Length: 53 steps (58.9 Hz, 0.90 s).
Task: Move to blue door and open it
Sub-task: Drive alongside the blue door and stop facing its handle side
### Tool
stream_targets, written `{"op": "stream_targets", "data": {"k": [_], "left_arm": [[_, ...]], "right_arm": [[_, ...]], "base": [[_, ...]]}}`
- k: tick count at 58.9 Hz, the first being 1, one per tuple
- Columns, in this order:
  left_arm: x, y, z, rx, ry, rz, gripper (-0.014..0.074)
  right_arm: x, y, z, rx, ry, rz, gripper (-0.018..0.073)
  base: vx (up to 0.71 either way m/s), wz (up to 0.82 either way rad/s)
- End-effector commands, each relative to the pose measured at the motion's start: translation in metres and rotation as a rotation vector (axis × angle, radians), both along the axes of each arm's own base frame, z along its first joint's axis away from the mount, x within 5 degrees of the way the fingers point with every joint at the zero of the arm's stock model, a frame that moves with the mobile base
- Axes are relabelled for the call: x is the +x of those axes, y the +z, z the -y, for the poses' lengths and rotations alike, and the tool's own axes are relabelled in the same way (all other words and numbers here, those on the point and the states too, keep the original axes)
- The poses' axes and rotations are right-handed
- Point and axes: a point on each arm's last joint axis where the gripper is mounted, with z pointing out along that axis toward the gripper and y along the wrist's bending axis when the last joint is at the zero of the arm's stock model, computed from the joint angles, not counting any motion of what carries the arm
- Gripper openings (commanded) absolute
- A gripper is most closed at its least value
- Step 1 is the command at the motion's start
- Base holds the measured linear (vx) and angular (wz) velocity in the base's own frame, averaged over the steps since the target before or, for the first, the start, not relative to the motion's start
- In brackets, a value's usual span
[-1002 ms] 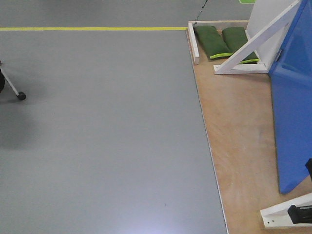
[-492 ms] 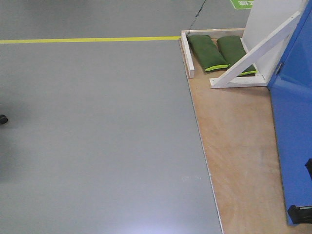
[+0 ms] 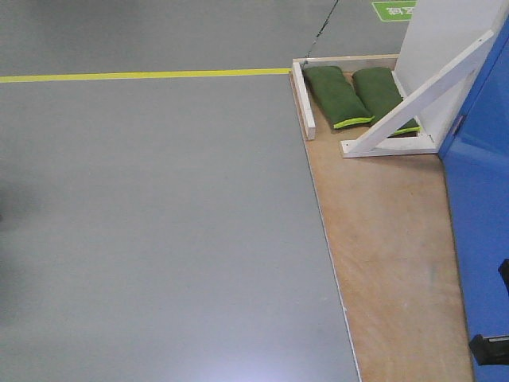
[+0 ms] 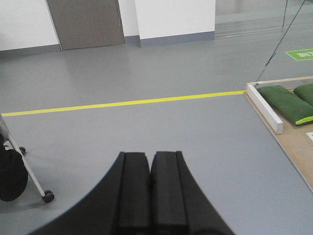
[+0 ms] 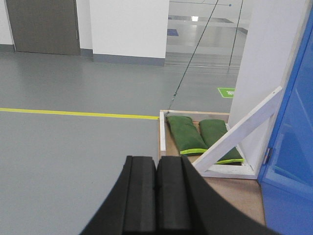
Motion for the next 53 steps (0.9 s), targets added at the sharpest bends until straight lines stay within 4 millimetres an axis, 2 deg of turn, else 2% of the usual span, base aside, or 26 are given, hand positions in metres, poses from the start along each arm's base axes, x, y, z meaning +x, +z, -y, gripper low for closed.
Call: {"op": "stream_targets", "data": {"k": [1, 53], "left_arm": [[0.0007, 0.0078, 0.0003, -0.003, -0.002, 0.095, 0.007], [0.0007, 0.0079, 0.0003, -0.003, -0.001, 0.096, 0.007]], "right_arm": [[0.0002, 0.0015, -0.0001, 0.002, 0.002, 0.079, 0.0002], [0.0, 0.0016, 0.0, 0.002, 0.001, 0.082, 0.0002]], "base": [[0.11, 0.01], [0.03, 0.0]]}}
